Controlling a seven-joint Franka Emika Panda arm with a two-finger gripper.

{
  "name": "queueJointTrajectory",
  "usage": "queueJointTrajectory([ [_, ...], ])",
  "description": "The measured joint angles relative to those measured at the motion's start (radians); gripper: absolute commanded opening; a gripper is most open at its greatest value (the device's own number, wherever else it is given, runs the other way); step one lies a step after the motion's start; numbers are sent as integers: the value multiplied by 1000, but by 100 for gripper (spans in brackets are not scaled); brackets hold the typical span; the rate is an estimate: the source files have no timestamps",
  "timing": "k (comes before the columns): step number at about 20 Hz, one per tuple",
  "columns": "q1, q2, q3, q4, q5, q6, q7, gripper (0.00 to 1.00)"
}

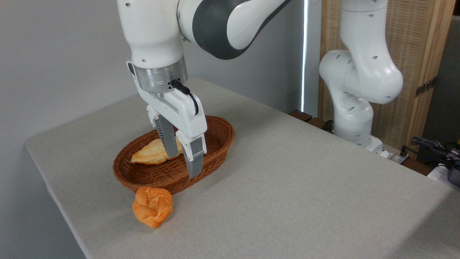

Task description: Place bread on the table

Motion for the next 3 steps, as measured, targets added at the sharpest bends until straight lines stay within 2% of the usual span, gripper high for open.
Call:
queueJointTrajectory([
  [3,0,-6,6,9,0,13,0,100],
])
